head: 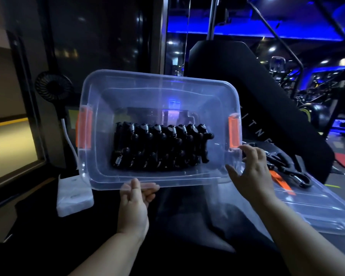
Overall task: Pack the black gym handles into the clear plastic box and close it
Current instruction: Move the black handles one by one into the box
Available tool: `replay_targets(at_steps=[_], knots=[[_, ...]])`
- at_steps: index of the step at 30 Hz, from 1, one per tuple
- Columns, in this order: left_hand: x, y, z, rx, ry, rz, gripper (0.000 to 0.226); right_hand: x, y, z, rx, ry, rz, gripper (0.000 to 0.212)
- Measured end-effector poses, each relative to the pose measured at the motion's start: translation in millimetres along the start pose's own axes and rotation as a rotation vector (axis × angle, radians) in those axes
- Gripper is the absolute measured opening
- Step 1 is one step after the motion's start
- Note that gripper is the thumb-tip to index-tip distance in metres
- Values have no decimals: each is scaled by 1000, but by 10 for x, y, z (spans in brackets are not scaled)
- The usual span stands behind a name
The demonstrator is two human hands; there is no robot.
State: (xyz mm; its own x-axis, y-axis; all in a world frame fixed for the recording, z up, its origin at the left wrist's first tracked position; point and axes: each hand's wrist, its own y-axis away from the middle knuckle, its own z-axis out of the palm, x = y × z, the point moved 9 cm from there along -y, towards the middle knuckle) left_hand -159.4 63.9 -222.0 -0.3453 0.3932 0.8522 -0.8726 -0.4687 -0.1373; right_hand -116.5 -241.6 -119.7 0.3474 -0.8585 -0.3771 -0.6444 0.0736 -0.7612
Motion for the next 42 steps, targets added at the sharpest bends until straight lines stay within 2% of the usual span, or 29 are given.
replay_targets(at_steps=[2, 4, 7, 10, 14, 17, 19, 25, 29, 34, 42], knots=[[-4, 9, 8, 9, -3, -5, 30, 179, 40, 50, -66, -126, 172, 60], [-3, 31, 37, 11, -11, -16, 31, 263, 75, 205, -185, -158, 259, 46], [0, 84, 153, -39, -58, -47, 34, 296, 69, 339, -244, -135, 261, 31], [-56, 133, 326, -123, -99, -125, 31, 319, 1, 356, -229, -161, 265, 29], [-244, 257, 695, -208, 46, -317, 21, 326, -61, 371, -226, -199, 248, 25], [-351, 309, 857, -215, 75, -346, 24, 379, -24, 374, -277, -231, 235, 22], [-373, 299, 877, -211, 64, -324, 28, 484, 22, 336, -336, -167, 235, 26], [-376, 290, 877, -228, 23, -292, 28, 1126, 261, 161, -475, 212, 394, 44], [-374, 313, 867, -236, 14, -293, 28, 1211, 338, 84, -527, 448, 376, 47], [-359, 338, 850, -236, 11, -291, 30, 1154, 411, -25, -536, 569, 370, 51], [-350, 349, 841, -225, 9, -296, 29, 1118, 529, -112, -562, 556, 400, 55]])
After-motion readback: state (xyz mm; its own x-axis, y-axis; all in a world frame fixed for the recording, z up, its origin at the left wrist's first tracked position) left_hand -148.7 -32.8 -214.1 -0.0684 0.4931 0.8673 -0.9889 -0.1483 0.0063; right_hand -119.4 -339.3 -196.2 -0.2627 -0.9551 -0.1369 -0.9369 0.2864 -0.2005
